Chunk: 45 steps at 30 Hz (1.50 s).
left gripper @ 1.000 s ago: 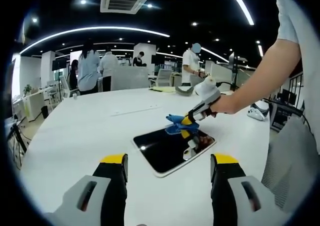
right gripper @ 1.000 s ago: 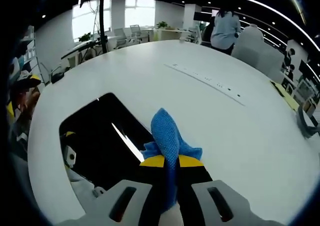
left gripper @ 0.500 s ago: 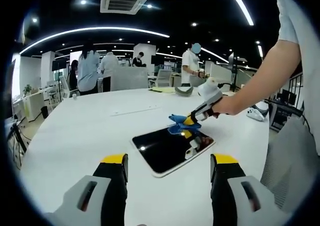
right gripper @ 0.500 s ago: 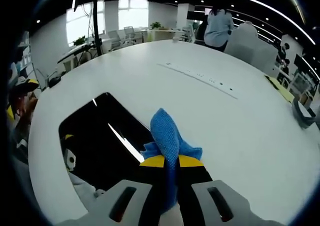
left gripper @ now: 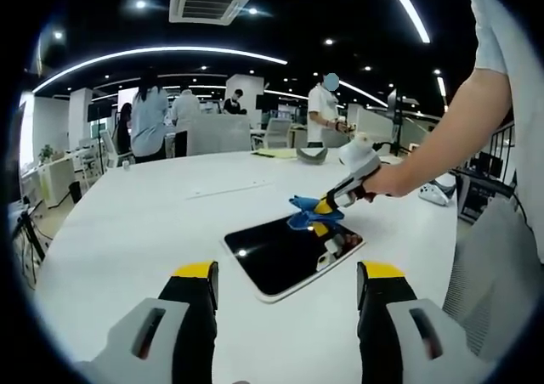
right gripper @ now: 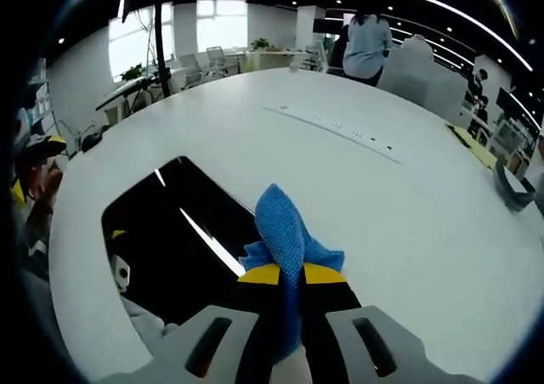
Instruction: Wipe the mirror surface with the cleaning cloth until all visible marks leave the cleaned area.
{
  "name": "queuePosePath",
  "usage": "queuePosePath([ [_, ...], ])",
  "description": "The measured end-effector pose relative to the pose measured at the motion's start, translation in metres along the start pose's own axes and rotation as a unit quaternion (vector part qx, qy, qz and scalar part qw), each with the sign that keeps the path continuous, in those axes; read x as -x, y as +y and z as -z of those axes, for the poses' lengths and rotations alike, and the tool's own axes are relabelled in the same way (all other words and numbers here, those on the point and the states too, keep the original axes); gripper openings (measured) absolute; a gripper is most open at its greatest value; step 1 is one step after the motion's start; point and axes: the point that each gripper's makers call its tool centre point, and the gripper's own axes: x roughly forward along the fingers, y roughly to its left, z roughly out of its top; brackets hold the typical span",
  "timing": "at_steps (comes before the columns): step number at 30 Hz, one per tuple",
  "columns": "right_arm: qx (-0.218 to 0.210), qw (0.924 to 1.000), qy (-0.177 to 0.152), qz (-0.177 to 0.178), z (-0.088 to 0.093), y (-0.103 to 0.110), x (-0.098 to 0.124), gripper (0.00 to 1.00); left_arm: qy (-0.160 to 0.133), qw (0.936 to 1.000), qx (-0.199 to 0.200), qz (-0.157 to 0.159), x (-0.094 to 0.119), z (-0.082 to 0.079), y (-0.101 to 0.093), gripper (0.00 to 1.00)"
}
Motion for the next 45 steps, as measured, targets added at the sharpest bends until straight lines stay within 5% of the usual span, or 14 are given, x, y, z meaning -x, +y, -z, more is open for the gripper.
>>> queuePosePath([
  [45, 0.002, 1.0, 0.002, 0.006, 0.02, 0.021, 0.021, 0.02, -0.002, 0.9999, -0.004, 0.01, -0.001, -0.005, -0.006, 0.64],
])
